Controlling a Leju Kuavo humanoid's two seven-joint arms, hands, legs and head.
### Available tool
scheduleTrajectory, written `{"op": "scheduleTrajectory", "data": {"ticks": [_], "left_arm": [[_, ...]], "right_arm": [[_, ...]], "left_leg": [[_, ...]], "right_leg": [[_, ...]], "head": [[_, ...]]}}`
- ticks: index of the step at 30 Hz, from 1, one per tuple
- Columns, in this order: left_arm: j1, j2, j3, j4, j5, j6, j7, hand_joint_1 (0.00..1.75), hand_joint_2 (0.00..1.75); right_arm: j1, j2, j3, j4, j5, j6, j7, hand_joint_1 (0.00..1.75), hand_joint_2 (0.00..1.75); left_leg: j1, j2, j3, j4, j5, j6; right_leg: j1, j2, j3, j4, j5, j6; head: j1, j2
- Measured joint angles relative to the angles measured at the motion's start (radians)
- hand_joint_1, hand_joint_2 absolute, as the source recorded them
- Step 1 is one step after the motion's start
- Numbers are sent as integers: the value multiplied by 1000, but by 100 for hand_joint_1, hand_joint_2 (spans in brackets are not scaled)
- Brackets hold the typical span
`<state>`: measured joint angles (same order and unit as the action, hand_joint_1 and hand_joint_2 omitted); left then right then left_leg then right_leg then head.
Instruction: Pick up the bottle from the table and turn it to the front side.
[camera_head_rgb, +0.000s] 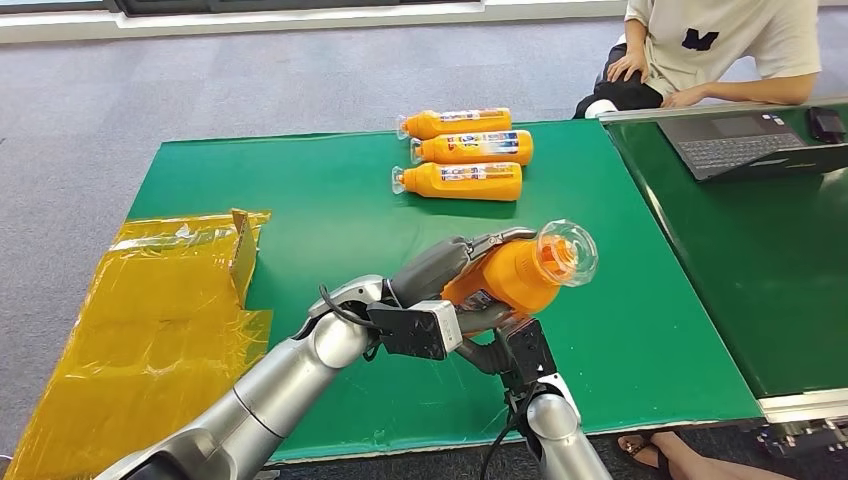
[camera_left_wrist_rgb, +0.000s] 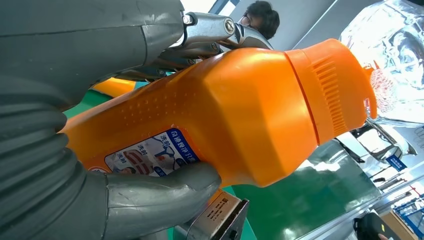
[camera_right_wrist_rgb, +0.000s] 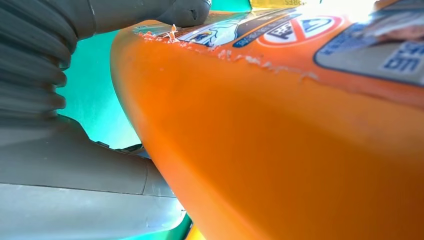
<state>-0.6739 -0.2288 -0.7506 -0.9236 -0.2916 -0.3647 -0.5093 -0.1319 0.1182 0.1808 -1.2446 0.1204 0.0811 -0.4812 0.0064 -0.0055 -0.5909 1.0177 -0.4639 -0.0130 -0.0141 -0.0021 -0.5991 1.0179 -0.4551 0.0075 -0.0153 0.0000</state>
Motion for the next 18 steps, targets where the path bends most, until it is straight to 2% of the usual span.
{"op": "scheduleTrajectory", "data": {"ticks": [1,3,18], "left_arm": [[1,0,1,0,-1,3,-1,175,175],[5,0,3,-4,-8,16,-2,175,175],[29,0,7,-62,-39,66,5,175,175]], "right_arm": [[1,0,0,-1,4,-3,2,0,87],[4,0,0,-8,12,-10,9,0,0],[12,0,0,-52,32,-24,25,0,0]], "left_leg": [[0,0,0,0,0,0],[0,0,0,0,0,0],[0,0,0,0,0,0]], "right_leg": [[0,0,0,0,0,0],[0,0,0,0,0,0],[0,0,0,0,0,0]], "head": [[0,0],[0,0],[0,0]]}}
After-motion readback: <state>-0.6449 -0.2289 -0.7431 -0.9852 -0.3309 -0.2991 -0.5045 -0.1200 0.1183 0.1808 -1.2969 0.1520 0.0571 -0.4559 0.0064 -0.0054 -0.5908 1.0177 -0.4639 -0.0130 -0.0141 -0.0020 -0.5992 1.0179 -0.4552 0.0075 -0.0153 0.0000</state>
